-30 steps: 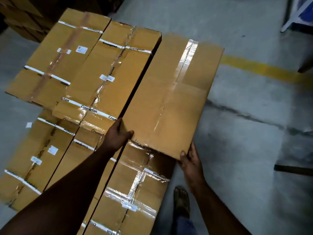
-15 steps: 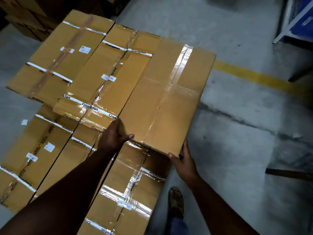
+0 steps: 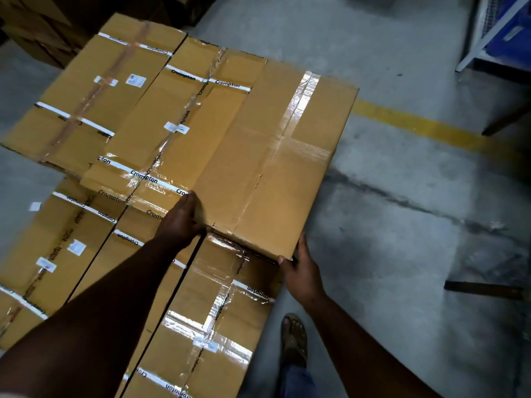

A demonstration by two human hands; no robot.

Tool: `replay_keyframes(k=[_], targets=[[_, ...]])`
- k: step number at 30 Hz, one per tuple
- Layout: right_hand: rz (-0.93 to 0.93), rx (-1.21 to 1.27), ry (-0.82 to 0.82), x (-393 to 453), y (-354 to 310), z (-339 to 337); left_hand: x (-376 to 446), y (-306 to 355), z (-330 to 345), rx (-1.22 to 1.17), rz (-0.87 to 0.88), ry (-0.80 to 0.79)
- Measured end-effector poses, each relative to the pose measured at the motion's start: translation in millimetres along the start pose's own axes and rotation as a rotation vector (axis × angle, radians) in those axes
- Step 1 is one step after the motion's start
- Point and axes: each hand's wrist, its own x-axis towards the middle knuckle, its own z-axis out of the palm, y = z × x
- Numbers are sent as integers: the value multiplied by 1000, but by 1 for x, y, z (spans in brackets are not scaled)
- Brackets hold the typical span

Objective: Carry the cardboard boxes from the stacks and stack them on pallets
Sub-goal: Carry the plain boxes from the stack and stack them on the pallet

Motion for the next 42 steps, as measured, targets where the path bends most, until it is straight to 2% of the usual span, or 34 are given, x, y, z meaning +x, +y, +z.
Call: replay_keyframes(k=[4,12,15,17,22,27,33,37,42], targets=[[18,-25,16,-7,5,2,-1,-5,-1,-21,-10,-4],[86,-43,-72,-17,1,0,-17,6,-7,-145,2,-1],[15,-210,20,-46,-25,-3,-61,25,-14,-196,34,91],[-47,-242,40,-75,-52,4,-103,38,-27,-243,50,86],[-202,-71,-21,-165,-132,36,-222,39,-58,-428,34,163],[-364,-129,-76,-276,-147,97,-362,-33,-79,-573,-19,244],[-399,-82,-133,-435,-195,214,-521,-157,-143,-617,-91,383],[-446,-11,-303,-507,-234,304,-604,-225,-195,-647,-110,525],[-430,10,-471,-561,-264,387,-701,-304,-214,-755,-256,621]])
